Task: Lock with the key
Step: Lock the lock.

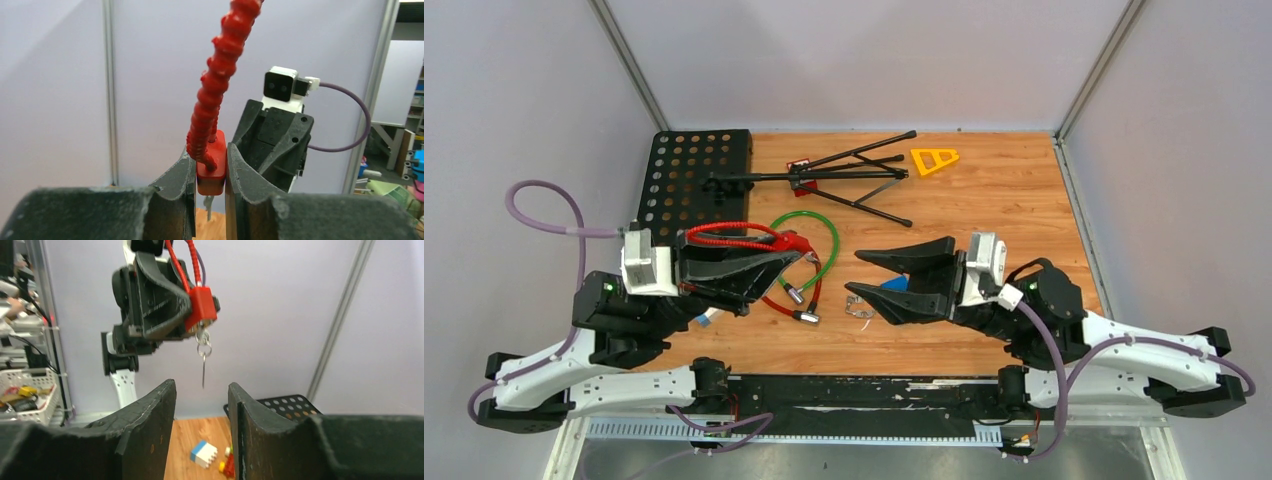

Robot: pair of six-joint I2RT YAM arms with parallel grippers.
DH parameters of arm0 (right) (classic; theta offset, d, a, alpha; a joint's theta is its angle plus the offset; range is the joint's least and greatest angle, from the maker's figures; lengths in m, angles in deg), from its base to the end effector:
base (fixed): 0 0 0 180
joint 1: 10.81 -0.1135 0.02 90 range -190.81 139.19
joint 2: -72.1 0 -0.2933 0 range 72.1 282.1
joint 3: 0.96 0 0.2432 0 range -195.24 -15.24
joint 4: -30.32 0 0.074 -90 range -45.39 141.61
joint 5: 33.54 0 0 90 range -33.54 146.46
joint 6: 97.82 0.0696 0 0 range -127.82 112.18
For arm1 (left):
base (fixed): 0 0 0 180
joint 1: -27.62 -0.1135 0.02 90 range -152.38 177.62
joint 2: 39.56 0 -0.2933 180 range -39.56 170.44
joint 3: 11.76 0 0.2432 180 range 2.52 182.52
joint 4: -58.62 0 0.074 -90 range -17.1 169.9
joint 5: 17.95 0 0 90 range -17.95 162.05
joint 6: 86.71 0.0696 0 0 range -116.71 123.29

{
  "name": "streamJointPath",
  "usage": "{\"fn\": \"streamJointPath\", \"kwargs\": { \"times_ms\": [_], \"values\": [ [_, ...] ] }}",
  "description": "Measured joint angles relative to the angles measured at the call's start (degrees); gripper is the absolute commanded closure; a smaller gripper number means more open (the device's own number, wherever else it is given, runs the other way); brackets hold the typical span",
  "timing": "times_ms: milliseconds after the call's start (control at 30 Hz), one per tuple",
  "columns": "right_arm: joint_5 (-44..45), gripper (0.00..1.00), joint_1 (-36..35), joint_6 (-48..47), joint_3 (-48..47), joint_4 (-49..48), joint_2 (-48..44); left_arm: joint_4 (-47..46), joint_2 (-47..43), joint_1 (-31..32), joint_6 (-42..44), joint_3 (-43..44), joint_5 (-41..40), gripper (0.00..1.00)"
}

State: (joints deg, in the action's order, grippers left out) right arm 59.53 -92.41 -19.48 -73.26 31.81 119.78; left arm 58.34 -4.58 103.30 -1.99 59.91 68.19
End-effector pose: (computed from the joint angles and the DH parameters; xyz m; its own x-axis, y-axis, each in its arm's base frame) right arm 0.0293 0.1732 0.4881 0.2544 0.3413 -0.9049 -0.9488 0.2691 -0.1653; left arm 0.0266 -0.0854 0.5132 0.0604 -0.6077 -0.7918 0.9631 0.2440 -0.1138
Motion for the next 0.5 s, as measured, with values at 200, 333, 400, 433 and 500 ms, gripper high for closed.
{"fn": "streamJointPath", "kwargs": {
  "times_ms": [200,333,400,433,500],
  "values": [
    [-6.3,0.54,5.3,12.8,-3.3,-5.6,5.1,-2.1,1.2,0.0,-1.5,0.0,5.1,1.00],
    [-9.8,0.53,13.2,28.6,-2.6,-11.7,6.8,-2.7,1.5,0.0,-1.7,0.0,7.4,1.00],
    [-10.3,0.53,15.5,36.6,-1.2,-15.0,7.1,-3.3,1.5,0.0,-1.6,0.0,8.2,1.00],
    [-10.7,0.53,16.3,40.7,-0.4,-16.6,7.3,-3.8,1.4,0.0,-1.5,0.0,8.7,1.00],
    [-11.4,0.53,17.2,47.2,0.5,-19.1,8.0,-4.7,1.3,0.0,-1.2,0.0,9.6,1.00]
  ]
}}
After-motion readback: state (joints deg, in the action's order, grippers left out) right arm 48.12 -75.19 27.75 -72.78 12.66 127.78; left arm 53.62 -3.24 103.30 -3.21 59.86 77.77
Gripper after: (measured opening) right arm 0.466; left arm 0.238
